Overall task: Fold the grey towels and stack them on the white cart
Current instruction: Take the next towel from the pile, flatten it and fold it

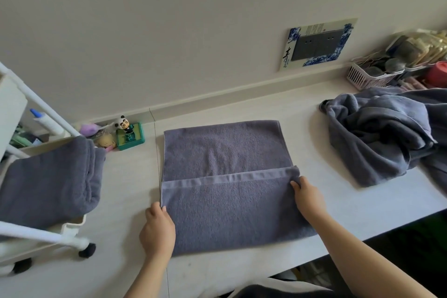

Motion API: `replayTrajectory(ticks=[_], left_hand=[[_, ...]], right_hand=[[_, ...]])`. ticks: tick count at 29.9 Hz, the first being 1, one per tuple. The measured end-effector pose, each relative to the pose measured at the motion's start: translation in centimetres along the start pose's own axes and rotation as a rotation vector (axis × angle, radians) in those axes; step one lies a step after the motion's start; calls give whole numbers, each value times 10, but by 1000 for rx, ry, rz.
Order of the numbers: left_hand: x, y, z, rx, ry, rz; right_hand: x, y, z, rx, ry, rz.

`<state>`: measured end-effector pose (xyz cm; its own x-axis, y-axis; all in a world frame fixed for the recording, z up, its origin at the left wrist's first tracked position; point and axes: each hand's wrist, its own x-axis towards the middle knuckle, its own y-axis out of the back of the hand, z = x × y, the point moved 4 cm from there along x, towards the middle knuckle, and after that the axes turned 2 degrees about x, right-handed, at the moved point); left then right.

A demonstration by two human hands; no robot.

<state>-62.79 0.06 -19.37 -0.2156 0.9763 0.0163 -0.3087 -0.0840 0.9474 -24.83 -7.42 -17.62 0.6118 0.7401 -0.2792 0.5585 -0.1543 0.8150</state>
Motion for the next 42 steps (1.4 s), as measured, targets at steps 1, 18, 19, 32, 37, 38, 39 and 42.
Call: replayTrajectory(ticks=[1, 18, 19, 32, 37, 38, 39, 42], left_hand=[[0, 0, -2, 6, 1, 29], [1, -39, 54, 245, -587, -157], [6, -34, 42, 246, -560, -155], [-48, -12, 51, -395, -702, -383], [-69, -21, 50, -316, -764, -515], [-67, -21, 50, -289, -786, -524], [-67, -21, 48, -259, -806, -531], [-71, -21, 48, -158, -847, -534]], right_hand=[[-1, -1, -1, -43, -20, 12], [-15, -57, -32, -405, 420, 16], [-10, -47, -23, -421, 359, 37], [-71, -50, -28, -26, 753, -114], [-89, -69, -19, 4, 793, -300], [-88, -69, -19, -9, 787, -290], [-89, -70, -19, -31, 780, -272], [-92, -70, -23, -102, 780, -218]])
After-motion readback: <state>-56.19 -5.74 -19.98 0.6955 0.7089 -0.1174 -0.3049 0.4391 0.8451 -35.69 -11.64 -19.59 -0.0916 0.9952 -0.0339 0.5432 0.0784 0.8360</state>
